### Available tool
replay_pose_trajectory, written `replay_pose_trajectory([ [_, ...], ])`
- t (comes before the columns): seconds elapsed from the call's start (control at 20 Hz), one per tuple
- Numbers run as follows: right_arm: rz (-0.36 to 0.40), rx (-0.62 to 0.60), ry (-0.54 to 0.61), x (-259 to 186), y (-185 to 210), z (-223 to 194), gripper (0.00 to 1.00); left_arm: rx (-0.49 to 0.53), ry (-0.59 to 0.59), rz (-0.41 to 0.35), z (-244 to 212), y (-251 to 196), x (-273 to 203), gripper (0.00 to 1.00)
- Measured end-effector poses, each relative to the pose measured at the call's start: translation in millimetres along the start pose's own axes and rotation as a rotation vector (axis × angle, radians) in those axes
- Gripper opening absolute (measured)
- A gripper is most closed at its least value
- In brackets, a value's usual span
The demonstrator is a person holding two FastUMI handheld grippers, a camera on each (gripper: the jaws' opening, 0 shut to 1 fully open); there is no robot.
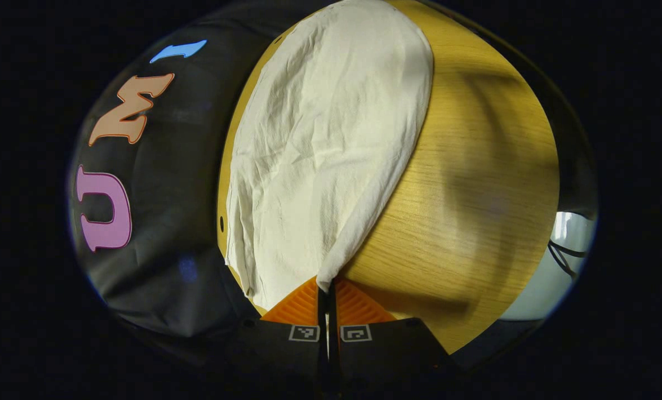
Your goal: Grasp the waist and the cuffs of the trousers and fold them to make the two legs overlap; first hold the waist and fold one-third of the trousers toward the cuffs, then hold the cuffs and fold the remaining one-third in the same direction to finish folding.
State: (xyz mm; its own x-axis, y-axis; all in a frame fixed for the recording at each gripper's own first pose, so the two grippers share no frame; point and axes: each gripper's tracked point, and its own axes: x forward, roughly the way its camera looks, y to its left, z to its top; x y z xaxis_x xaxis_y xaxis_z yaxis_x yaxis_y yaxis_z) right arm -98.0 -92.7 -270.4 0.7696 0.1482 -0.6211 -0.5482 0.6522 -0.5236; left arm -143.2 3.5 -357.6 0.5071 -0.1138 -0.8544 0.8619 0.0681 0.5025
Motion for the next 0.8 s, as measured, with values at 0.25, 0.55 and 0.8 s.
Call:
replay_pose_trajectory([
  [0.25, 0.123, -0.184, 0.052, -0.2, 28.3, -32.4, 0.98, -0.020, 0.011, 0.010, 0.5, -0.3, -0.5, 0.00],
  [0.55, 0.198, -0.301, 0.086, -4.7, 51.6, -54.2, 0.98, -0.020, 0.013, 0.009, 0.3, -1.0, -0.5, 0.00],
  [0.8, 0.236, -0.433, 0.067, 6.1, 65.5, -53.9, 0.97, -0.021, 0.015, 0.008, 0.7, -0.7, 0.2, 0.00],
])
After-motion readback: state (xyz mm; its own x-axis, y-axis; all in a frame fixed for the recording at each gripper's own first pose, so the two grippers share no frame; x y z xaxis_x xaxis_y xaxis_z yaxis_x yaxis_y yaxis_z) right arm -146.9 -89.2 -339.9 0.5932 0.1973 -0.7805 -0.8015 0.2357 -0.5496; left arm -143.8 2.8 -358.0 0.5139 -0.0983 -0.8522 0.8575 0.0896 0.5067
